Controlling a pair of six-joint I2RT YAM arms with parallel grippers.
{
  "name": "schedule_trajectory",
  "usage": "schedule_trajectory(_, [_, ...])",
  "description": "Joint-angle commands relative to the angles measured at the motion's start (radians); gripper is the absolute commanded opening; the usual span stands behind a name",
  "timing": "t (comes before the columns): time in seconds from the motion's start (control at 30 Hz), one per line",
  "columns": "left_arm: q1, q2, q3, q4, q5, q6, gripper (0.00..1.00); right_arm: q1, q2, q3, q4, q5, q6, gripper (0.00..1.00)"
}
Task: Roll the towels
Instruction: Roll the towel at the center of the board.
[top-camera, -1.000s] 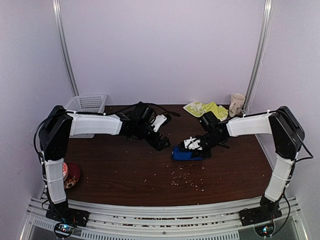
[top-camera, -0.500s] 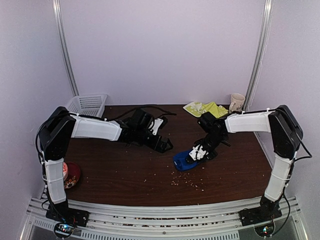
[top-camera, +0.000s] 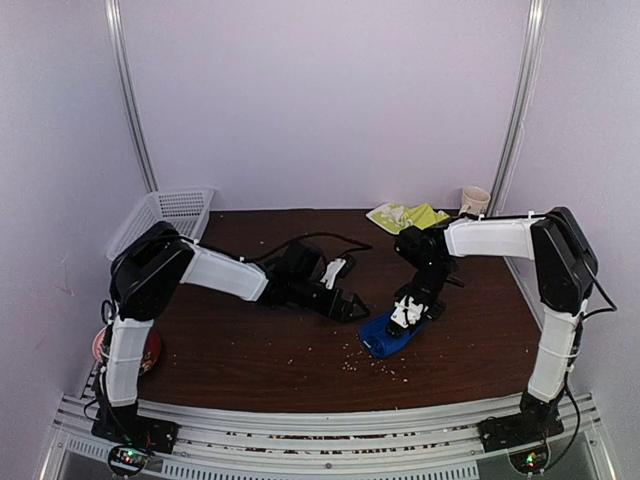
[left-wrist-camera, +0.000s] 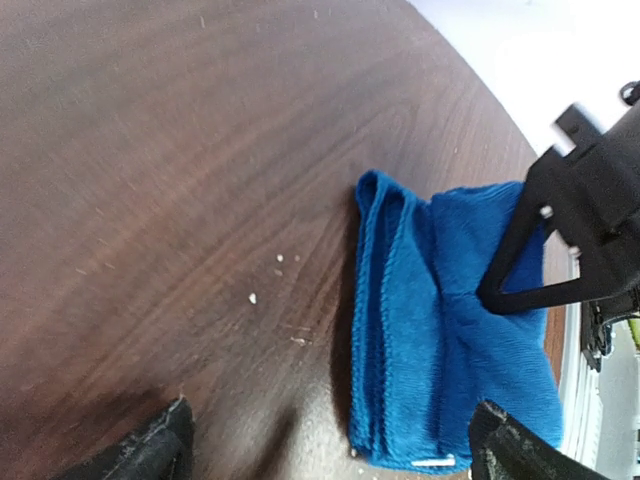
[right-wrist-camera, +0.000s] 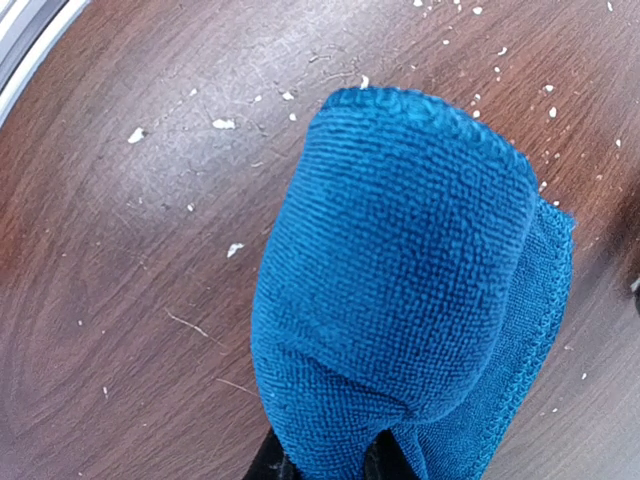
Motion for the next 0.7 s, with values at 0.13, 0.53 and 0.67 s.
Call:
schedule_trajectory(0.13, [-0.031,0.092,0.074,0.185,0.165,-0.092,0.96,-0.003,0.114,0.07,-0.156,0.032,0.01,0.12])
schedule_trajectory(0.53, [-0.069,0.197,0.178,0.125,0.251,-0.102,0.91,-0.005,0.147,0.128,-0.152,0.021,0.061,0.13])
schedule_trajectory(0.67, [-0.07,0.203,0.194,0.09,0.252,-0.1,0.89,-0.006,0.156,0.145,-0.152,0.021,0.064,0.13])
